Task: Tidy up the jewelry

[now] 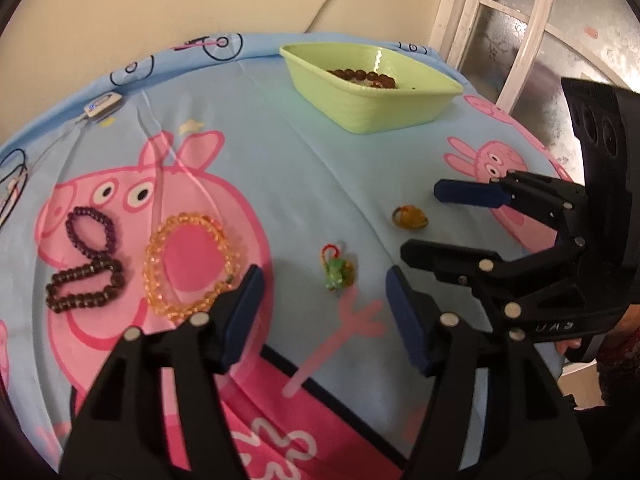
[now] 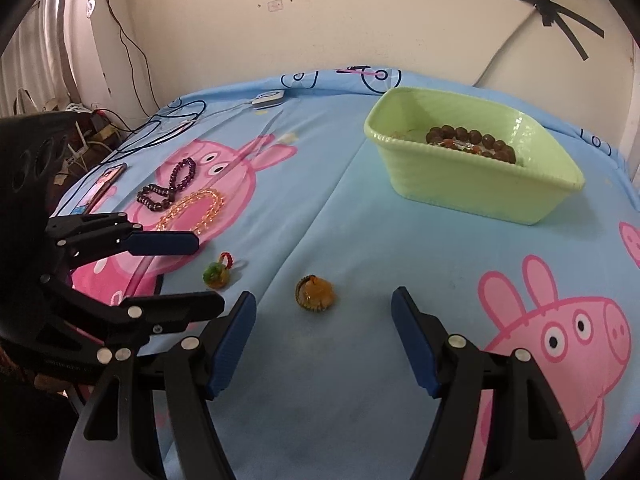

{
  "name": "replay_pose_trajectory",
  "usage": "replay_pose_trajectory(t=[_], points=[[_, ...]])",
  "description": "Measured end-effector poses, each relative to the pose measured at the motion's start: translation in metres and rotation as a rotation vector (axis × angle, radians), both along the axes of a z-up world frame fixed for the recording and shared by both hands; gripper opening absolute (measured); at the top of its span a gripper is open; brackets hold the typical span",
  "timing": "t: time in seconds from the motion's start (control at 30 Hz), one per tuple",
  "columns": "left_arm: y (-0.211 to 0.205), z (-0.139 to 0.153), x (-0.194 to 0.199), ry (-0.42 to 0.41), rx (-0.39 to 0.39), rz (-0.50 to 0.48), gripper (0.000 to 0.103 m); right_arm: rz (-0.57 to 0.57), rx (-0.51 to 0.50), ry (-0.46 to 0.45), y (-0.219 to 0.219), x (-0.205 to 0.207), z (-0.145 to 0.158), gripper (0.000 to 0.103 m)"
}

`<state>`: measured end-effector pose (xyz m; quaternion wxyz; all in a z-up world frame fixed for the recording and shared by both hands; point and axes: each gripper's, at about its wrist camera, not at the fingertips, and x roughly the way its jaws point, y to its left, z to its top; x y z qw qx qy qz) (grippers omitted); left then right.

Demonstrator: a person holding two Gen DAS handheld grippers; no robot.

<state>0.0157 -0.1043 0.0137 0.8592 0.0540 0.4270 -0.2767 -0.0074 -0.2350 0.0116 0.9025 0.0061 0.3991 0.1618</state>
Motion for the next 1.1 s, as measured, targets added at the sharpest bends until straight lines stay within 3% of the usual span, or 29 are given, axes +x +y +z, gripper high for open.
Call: replay_pose_trajectory(t=[0.17, 0.4, 0.63, 0.93, 0.97, 1.0, 1.07, 1.1], points=[[0.001, 0.001, 0.001, 0.003, -0.017, 0.009, 0.046, -0.006, -0.008, -0.002, 0.0, 0.001, 0.0, 0.036], [0.002, 0.001, 0.001, 0.004, -0.021, 0.007, 0.041, 0.001, -0.033, -0.007, 0.007, 0.001, 0.0, 0.034], [0.003, 0.001, -0.003, 0.01, -0.009, -0.028, 0.042, 0.012, -0.011, -0.003, 0.004, 0.001, -0.001, 0.034], [0.002, 0.002, -0.003, 0.007, -0.001, -0.033, 0.041, 0.065, -0.062, -0.014, 0.008, 0.002, -0.001, 0.034], [0.001, 0.002, -0.003, 0.002, 0.006, -0.036, 0.029, 0.069, -0.066, -0.015, 0.009, 0.001, -0.002, 0.034], [-0.001, 0.001, -0.004, 0.001, 0.017, -0.044, 0.015, 0.076, -0.071, -0.016, 0.011, 0.002, -0.002, 0.033], [-0.003, 0.001, -0.005, -0.002, 0.023, -0.052, 0.014, 0.09, -0.084, -0.022, 0.015, 0.001, -0.002, 0.003], [-0.003, 0.001, -0.004, 0.003, 0.017, -0.055, 0.013, 0.1, -0.083, -0.024, 0.016, 0.0, -0.002, 0.0]])
